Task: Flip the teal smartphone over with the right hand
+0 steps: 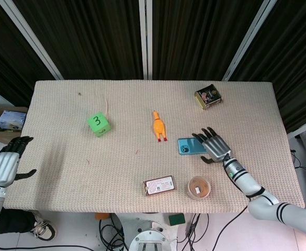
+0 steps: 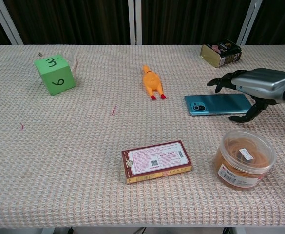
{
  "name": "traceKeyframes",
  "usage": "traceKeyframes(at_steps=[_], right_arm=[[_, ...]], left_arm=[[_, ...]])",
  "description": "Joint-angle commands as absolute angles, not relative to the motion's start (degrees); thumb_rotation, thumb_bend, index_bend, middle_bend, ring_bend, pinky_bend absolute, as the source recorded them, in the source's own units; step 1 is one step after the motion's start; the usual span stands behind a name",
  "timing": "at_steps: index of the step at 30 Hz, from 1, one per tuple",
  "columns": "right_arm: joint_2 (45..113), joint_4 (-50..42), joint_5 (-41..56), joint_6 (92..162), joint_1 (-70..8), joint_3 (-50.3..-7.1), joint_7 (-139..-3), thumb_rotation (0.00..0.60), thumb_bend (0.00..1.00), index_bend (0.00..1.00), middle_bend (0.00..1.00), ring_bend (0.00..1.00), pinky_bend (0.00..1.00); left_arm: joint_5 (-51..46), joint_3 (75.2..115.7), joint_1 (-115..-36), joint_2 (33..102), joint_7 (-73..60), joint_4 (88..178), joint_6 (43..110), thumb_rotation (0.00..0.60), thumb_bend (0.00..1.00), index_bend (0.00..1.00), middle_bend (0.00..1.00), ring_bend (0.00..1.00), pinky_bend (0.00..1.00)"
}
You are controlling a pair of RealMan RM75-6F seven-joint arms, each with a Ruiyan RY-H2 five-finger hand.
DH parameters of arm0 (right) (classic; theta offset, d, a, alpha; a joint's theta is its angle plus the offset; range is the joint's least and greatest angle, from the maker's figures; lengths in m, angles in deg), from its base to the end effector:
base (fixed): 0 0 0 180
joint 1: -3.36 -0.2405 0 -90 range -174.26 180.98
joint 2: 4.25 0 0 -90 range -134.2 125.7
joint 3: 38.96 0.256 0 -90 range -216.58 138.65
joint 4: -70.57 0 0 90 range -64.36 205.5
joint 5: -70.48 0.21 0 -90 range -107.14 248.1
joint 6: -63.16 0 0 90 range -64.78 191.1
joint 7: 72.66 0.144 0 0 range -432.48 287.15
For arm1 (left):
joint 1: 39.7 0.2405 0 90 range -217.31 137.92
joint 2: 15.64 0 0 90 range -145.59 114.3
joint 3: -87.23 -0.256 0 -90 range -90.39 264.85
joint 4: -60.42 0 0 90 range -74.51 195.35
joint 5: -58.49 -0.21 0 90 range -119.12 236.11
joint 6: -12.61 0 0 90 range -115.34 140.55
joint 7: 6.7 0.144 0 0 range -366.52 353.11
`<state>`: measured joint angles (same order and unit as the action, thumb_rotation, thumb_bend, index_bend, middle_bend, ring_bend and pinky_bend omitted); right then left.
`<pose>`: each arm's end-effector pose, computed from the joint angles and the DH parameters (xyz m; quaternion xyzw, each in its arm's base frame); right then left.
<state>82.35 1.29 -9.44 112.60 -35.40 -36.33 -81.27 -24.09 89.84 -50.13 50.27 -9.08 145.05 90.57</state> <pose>-0.2341 -0.3422 -0.0084 0.8098 -0.3106 0.2731 0.4163 -0.3317 0.2139 0.1510 -0.6220 -0.3907 -0.3527 0.5797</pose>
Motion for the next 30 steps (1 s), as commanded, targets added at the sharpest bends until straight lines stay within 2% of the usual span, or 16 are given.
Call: traceKeyframes(at_steps=[1, 15, 20, 30], right_arm=[[82.9, 1.9, -10.5, 114.2, -35.2, -36.2, -80.6, 0.556, 0.34, 0.13, 0.23, 0.00, 0.00], [83.5, 2.8, -11.5, 113.2, -35.4, -37.2, -79.9, 0.559, 0.35, 0.17, 0.26, 0.00, 0.00], [83.8, 3.2, -11.3, 112.4, -35.7, -37.3, -80.2, 0.597, 0.35, 0.17, 0.26, 0.00, 0.00], [85.3, 5.5, -11.1, 111.3, -36.3, -37.1, -80.2, 0.600, 0.37, 0.27, 0.32, 0.00, 0.00]], left_arm=[[-24.2, 89.8, -50.1, 50.3, -9.1, 145.0, 90.6, 0.600, 0.09, 0.13, 0.12, 0.10, 0.32], [-24.0, 89.7, -50.1, 50.2, -9.2, 144.9, 90.0, 0.600, 0.09, 0.13, 0.12, 0.10, 0.32], [-23.9, 89.7, -50.2, 50.2, -9.2, 144.9, 89.8, 0.600, 0.09, 0.13, 0.12, 0.10, 0.33], [-23.3, 89.8, -50.2, 50.2, -9.3, 144.5, 89.2, 0.600, 0.08, 0.13, 0.12, 0.10, 0.33]])
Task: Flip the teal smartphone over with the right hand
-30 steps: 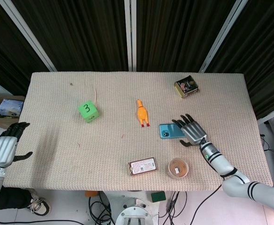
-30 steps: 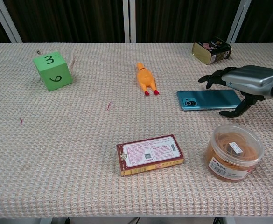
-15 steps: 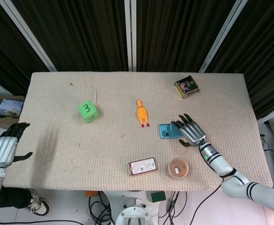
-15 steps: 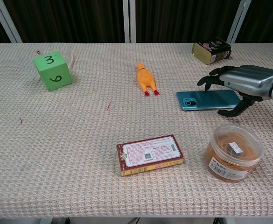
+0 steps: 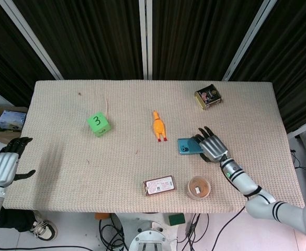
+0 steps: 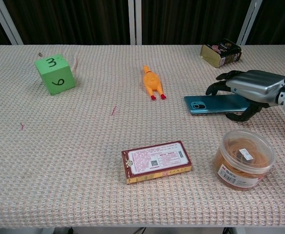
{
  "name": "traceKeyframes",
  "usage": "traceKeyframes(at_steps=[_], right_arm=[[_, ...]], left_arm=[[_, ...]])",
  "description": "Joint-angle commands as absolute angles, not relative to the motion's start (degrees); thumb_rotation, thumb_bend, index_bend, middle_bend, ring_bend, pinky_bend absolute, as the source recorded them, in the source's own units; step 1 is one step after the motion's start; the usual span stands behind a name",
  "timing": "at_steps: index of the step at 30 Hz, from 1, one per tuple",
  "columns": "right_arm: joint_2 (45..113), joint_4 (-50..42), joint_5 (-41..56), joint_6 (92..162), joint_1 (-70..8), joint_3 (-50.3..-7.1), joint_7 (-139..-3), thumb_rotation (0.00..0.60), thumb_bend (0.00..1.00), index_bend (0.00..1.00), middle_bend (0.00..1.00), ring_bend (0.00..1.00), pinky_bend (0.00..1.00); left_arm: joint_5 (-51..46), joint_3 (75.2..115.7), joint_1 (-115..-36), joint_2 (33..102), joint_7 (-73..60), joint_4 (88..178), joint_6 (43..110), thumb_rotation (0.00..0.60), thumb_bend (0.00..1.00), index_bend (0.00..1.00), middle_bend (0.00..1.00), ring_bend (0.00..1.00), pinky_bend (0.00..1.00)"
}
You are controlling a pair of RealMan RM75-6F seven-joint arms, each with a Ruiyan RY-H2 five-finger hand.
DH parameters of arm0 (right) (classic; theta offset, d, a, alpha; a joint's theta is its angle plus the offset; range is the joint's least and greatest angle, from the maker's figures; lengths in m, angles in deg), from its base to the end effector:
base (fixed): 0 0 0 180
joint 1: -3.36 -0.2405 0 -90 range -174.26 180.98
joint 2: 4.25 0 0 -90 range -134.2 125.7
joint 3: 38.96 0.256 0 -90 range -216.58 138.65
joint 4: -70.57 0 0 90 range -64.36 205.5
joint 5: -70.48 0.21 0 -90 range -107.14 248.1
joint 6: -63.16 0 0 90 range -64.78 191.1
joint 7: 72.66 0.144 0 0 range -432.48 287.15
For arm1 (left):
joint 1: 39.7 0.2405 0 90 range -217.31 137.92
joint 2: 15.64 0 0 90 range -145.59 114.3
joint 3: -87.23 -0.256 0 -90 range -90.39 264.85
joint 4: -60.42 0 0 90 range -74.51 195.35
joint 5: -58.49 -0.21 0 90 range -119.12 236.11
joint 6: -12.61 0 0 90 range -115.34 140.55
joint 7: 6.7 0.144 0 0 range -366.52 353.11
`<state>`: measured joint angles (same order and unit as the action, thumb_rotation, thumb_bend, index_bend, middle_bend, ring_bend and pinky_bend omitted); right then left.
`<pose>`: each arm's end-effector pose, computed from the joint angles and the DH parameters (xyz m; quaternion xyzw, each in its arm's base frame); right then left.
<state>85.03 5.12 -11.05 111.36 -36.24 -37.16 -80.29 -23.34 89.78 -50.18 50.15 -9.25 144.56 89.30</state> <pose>-0.2358 -0.3439 -0.0228 0.8221 -0.3006 0.2615 0.4067 -0.3366 0.2140 0.1509 -0.6221 -0.3978 -0.3419 0.5812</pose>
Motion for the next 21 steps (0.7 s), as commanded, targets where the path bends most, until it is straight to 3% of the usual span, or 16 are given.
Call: traceKeyframes(at_steps=[1, 4, 11, 21], right_arm=[[85.5, 5.7, -11.1, 111.2, -36.4, -37.1, -80.2, 0.600, 0.37, 0.28, 0.33, 0.00, 0.00], [86.1, 6.6, -11.3, 111.4, -36.6, -37.0, -80.1, 0.600, 0.41, 0.31, 0.35, 0.00, 0.00], [87.2, 8.1, -12.2, 114.1, -36.4, -36.1, -77.7, 0.600, 0.63, 0.43, 0.41, 0.06, 0.00], [85.8, 7.5, -13.7, 117.6, -35.7, -35.7, -74.8, 0.600, 0.74, 0.59, 0.54, 0.13, 0.00]], left_arm=[[-23.2, 89.8, -50.2, 50.2, -9.4, 144.4, 89.2, 0.600, 0.08, 0.13, 0.12, 0.10, 0.33], [-23.2, 89.8, -50.2, 50.3, -9.6, 144.2, 89.1, 0.600, 0.08, 0.13, 0.12, 0.10, 0.33], [-23.4, 90.0, -50.2, 50.4, -10.3, 143.6, 89.3, 0.600, 0.09, 0.13, 0.12, 0.10, 0.33], [-23.6, 90.0, -50.4, 50.5, -10.7, 143.3, 89.1, 0.600, 0.08, 0.13, 0.12, 0.10, 0.33]])
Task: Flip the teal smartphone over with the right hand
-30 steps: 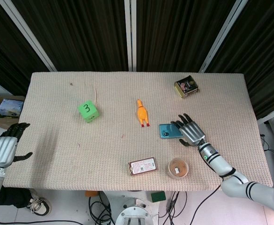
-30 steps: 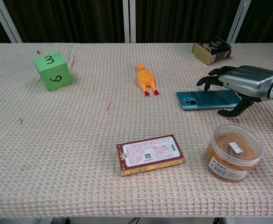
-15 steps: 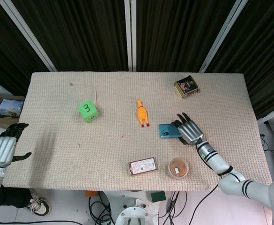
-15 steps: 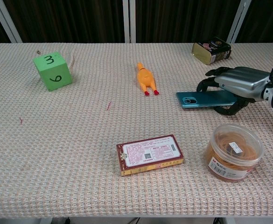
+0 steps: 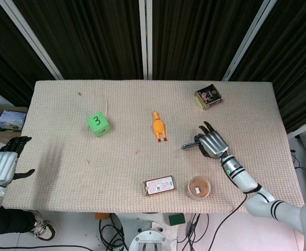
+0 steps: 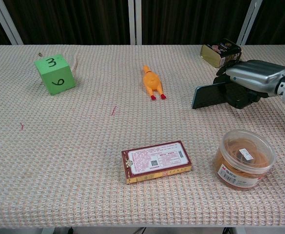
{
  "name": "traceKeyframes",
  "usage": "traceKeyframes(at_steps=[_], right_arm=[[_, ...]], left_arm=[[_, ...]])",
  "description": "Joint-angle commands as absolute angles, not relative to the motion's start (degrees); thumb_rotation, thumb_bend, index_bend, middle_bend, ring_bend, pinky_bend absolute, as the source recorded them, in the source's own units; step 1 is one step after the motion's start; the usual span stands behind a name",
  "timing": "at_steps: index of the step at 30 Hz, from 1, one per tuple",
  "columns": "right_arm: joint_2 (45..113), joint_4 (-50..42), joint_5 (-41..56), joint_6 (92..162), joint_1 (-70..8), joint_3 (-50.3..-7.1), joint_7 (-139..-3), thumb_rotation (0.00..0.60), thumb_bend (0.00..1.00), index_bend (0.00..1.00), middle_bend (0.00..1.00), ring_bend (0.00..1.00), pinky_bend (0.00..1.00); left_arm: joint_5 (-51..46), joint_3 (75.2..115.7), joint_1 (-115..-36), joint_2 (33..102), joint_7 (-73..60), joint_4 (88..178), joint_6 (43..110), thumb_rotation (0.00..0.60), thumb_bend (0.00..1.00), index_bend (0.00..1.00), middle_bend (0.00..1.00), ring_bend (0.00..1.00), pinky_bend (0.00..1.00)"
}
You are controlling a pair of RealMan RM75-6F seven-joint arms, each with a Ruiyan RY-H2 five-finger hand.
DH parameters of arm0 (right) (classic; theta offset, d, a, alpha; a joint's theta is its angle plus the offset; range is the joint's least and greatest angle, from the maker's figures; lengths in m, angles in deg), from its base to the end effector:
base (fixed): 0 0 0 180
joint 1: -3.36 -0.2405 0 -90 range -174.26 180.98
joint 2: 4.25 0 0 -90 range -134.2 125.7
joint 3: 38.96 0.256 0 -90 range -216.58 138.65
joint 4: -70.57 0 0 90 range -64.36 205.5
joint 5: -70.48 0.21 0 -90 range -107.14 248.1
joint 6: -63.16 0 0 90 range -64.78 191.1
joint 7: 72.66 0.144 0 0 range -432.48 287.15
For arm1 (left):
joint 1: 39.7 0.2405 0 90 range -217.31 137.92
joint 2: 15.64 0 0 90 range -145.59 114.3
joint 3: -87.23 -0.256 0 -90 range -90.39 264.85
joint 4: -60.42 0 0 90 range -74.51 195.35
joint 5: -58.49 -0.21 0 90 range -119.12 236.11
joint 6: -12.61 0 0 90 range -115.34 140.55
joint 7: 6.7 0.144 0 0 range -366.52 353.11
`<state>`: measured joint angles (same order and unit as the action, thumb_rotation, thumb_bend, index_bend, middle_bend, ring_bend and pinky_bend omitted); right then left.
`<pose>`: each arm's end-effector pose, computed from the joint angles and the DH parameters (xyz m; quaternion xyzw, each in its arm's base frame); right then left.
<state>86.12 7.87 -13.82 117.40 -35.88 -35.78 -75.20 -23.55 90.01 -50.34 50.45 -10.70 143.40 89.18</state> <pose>-0.2271 -0.3537 -0.0113 0.7956 -0.2942 0.3226 0.4201 -0.3388 0.2164 0.1518 -0.6198 -0.3992 -0.3470 0.5797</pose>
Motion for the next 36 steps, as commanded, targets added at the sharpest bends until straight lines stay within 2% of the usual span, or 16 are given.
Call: traceKeyframes(at_steps=[1, 3, 4, 5, 7, 9, 11, 13, 16, 22, 29, 36], right_arm=[[85.7, 7.4, -13.5, 117.5, -35.7, -35.6, -74.6, 0.600, 0.75, 0.60, 0.55, 0.13, 0.00], [85.5, 7.5, -12.9, 116.8, -35.7, -35.5, -74.8, 0.600, 0.75, 0.60, 0.55, 0.13, 0.00], [85.4, 7.5, -12.6, 116.2, -35.8, -35.6, -75.1, 0.600, 0.74, 0.57, 0.55, 0.13, 0.00], [85.1, 7.4, -12.5, 115.4, -35.9, -35.8, -75.1, 0.600, 0.71, 0.50, 0.52, 0.11, 0.00], [84.7, 7.1, -12.2, 114.2, -36.2, -35.9, -75.2, 0.600, 0.67, 0.34, 0.42, 0.05, 0.00], [84.5, 6.8, -11.9, 113.7, -36.3, -35.8, -74.8, 0.600, 0.64, 0.12, 0.24, 0.00, 0.00], [84.2, 6.3, -11.1, 112.8, -36.4, -35.5, -74.0, 0.599, 0.55, 0.01, 0.07, 0.00, 0.00], [84.2, 6.3, -11.0, 113.3, -36.5, -35.0, -73.1, 0.582, 0.49, 0.00, 0.01, 0.00, 0.00], [84.9, 7.5, -11.7, 115.4, -36.3, -34.4, -71.6, 0.550, 0.46, 0.00, 0.00, 0.00, 0.00], [87.3, 11.5, -13.0, 119.9, -36.5, -32.7, -69.4, 0.547, 0.46, 0.00, 0.00, 0.00, 0.00], [87.7, 14.3, -13.5, 117.8, -39.2, -31.8, -67.2, 0.547, 0.48, 0.00, 0.00, 0.00, 0.00], [84.7, 11.6, -15.7, 125.9, -35.1, -33.5, -70.8, 0.550, 0.47, 0.00, 0.00, 0.00, 0.00]], left_arm=[[-23.6, 90.0, -50.4, 50.6, -10.7, 143.3, 89.1, 0.600, 0.08, 0.13, 0.12, 0.10, 0.33], [-23.5, 90.0, -50.5, 50.7, -10.8, 143.2, 88.8, 0.600, 0.08, 0.13, 0.12, 0.10, 0.33], [-23.5, 90.0, -50.5, 50.7, -10.8, 143.2, 88.8, 0.600, 0.08, 0.13, 0.12, 0.10, 0.33], [-23.5, 90.0, -50.5, 50.7, -10.8, 143.1, 88.7, 0.600, 0.08, 0.13, 0.12, 0.10, 0.33], [-23.4, 90.0, -50.6, 50.7, -10.8, 143.2, 88.7, 0.600, 0.08, 0.13, 0.12, 0.10, 0.33], [-23.4, 90.1, -50.5, 50.6, -10.8, 143.2, 88.7, 0.600, 0.08, 0.13, 0.12, 0.10, 0.34], [-23.3, 90.1, -50.6, 50.4, -10.7, 143.3, 88.7, 0.600, 0.08, 0.13, 0.12, 0.10, 0.34], [-23.4, 90.1, -50.6, 50.4, -10.6, 143.4, 88.7, 0.600, 0.08, 0.13, 0.12, 0.10, 0.34], [-23.3, 90.1, -50.6, 50.4, -10.6, 143.4, 88.7, 0.600, 0.08, 0.13, 0.12, 0.10, 0.34], [-23.1, 90.0, -50.5, 50.5, -10.6, 143.3, 88.5, 0.600, 0.08, 0.13, 0.12, 0.10, 0.34], [-23.2, 90.0, -50.4, 50.2, -9.8, 144.0, 89.0, 0.600, 0.08, 0.13, 0.12, 0.10, 0.34], [-22.9, 90.2, -50.2, 49.9, -9.6, 144.4, 89.1, 0.600, 0.08, 0.13, 0.12, 0.10, 0.34]])
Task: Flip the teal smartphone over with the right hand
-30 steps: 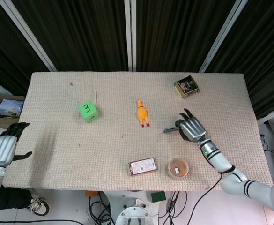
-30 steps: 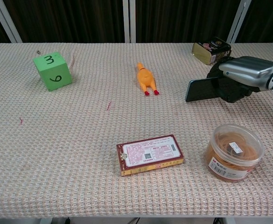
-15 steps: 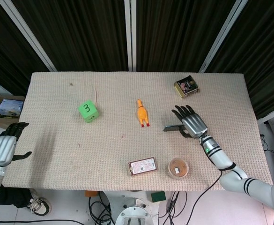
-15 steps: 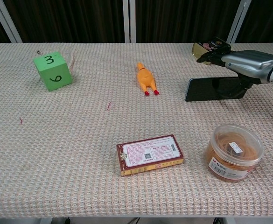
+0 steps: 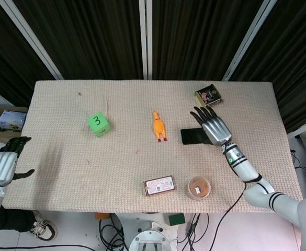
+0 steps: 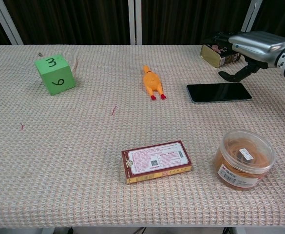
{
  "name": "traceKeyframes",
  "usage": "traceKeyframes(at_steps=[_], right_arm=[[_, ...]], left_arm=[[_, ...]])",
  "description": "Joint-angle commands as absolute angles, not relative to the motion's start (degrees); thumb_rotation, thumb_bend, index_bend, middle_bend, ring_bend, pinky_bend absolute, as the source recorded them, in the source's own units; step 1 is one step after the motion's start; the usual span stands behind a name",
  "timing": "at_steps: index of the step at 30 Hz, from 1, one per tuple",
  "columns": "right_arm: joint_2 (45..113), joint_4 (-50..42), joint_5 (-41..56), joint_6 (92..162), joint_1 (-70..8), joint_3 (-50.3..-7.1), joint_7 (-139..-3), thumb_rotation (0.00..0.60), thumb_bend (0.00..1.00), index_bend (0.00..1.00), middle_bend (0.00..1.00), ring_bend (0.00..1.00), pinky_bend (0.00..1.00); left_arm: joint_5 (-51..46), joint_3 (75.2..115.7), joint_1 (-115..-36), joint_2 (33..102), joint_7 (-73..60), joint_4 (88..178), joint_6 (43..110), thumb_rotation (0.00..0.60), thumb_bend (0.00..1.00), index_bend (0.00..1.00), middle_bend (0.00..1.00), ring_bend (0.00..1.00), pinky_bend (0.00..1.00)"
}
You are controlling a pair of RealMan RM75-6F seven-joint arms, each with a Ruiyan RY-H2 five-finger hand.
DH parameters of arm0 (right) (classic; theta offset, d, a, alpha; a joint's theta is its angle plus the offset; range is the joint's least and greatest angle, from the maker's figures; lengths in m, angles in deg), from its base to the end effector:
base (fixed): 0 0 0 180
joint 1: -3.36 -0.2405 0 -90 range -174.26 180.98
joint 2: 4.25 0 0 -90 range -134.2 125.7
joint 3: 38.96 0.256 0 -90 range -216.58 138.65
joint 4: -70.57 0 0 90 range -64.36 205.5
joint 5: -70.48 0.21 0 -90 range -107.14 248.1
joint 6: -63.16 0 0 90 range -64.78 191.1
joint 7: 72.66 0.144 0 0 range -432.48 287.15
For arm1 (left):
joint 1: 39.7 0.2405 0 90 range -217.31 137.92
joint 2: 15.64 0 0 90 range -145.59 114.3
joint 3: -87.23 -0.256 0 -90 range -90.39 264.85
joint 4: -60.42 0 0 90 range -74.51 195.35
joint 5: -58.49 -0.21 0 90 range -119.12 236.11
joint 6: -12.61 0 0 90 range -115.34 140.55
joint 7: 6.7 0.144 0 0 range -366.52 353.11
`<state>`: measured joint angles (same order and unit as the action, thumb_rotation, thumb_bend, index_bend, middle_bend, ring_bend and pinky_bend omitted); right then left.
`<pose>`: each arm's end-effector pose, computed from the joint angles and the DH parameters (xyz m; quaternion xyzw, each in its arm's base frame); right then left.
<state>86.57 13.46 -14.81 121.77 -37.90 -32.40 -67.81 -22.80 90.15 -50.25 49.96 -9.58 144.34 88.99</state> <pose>-0.2149 -0.3860 0.0162 0.7552 -0.2862 0.3891 0.4432 -0.3383 0.2160 0.1535 -0.6183 -0.3993 -0.3415 0.5845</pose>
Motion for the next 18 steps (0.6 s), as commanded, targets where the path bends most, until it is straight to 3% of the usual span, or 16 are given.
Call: traceKeyframes(at_steps=[1, 8, 12, 18], right_arm=[[83.9, 10.4, -15.6, 127.3, -33.7, -33.9, -72.3, 0.550, 0.46, 0.00, 0.00, 0.00, 0.00], [76.6, -4.1, -9.6, 138.4, -19.5, -37.2, -79.5, 0.492, 0.37, 0.00, 0.00, 0.00, 0.00], [75.6, -6.5, -7.3, 144.0, -12.5, -38.9, -78.6, 0.444, 0.36, 0.00, 0.00, 0.00, 0.00], [75.8, -6.9, -4.6, 150.2, -4.2, -40.4, -79.2, 0.423, 0.36, 0.00, 0.00, 0.00, 0.00]], left_arm=[[-22.9, 90.2, -50.2, 49.8, -9.6, 144.4, 89.3, 0.600, 0.09, 0.13, 0.12, 0.10, 0.34], [-23.4, 90.3, -49.9, 49.6, -9.7, 144.9, 90.1, 0.600, 0.09, 0.13, 0.12, 0.10, 0.34], [-24.0, 90.1, -49.6, 49.7, -9.9, 145.1, 90.9, 0.600, 0.08, 0.13, 0.12, 0.10, 0.34], [-24.8, 89.8, -49.0, 49.9, -9.6, 145.4, 92.4, 0.600, 0.08, 0.13, 0.12, 0.10, 0.32]])
